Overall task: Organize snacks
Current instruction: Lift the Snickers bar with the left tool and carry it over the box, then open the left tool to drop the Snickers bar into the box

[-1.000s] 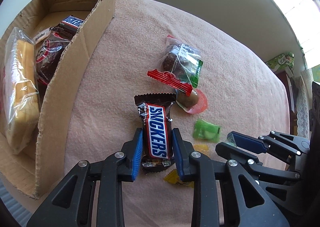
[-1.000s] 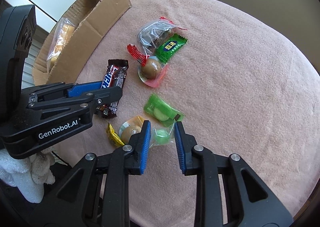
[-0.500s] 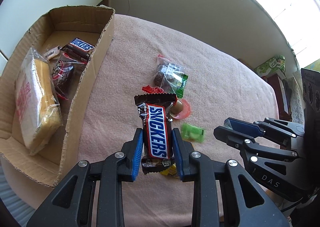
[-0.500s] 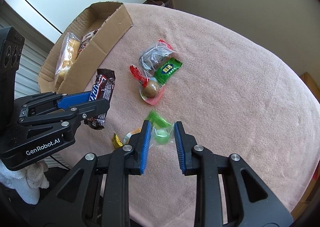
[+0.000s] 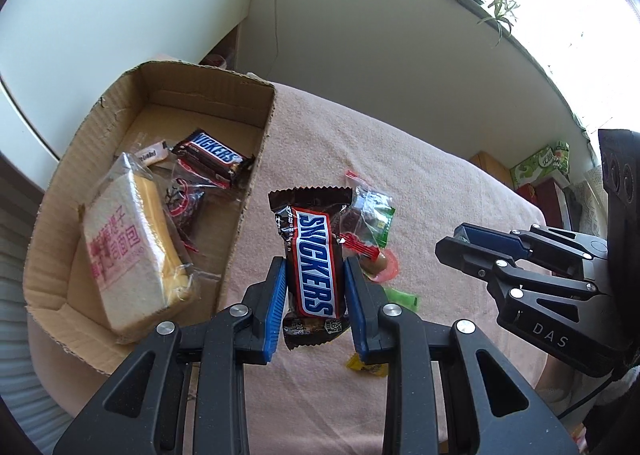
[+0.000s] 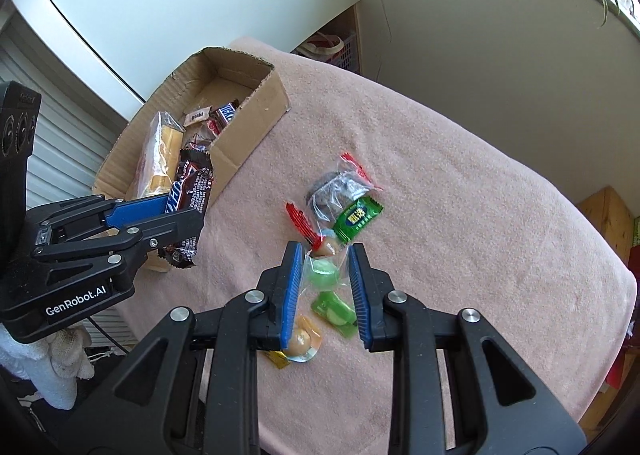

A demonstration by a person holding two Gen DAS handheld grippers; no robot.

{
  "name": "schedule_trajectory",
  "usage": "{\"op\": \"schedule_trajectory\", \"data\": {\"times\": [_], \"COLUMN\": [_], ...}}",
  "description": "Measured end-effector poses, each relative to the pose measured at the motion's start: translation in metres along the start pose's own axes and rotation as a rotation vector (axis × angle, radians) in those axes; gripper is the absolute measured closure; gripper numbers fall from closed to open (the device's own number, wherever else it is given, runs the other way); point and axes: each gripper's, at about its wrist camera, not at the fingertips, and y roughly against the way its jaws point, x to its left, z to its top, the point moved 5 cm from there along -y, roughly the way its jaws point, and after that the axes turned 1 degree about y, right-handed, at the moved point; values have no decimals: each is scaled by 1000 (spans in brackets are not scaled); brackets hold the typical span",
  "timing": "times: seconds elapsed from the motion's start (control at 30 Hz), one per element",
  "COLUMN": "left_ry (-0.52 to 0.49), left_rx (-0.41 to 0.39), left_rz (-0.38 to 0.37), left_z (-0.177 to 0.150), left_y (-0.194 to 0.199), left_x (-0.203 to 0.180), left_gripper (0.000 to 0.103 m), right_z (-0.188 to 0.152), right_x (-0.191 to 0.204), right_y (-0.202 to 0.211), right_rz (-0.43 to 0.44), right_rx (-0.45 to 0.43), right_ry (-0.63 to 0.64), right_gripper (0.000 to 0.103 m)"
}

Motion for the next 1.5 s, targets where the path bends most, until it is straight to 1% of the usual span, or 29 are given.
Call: {"op": "schedule_trajectory", "data": {"times": [0.2,0.3,0.43,0.67,1.0,1.27,1.5], "left_ry": [41,55,92,113,96,91,77], "left_rx": [-24,-30,-38,-44,-42,-42,-54], "left_rz": [37,59,77,98,108,112,116], "left_z": [15,26,38,54,69,74,74], "left_y": [9,4,4,0,-9,-11,-8], "left_x": [34,42,62,85,91,93,92], "left_gripper": [76,76,76,76,76,76,76], "right_z": [30,45,64,84,100,107,110], "right_x": [21,32,50,79,101,111,120], "right_y": [-9,-14,-22,-36,-56,-65,-68], "right_rz": [9,23,34,48,49,55,60], "right_rx": [-16,-23,-25,-19,3,18,13], "right_ry": [33,43,70,108,130,153,181], "right_gripper": [78,78,78,78,78,78,77]}}
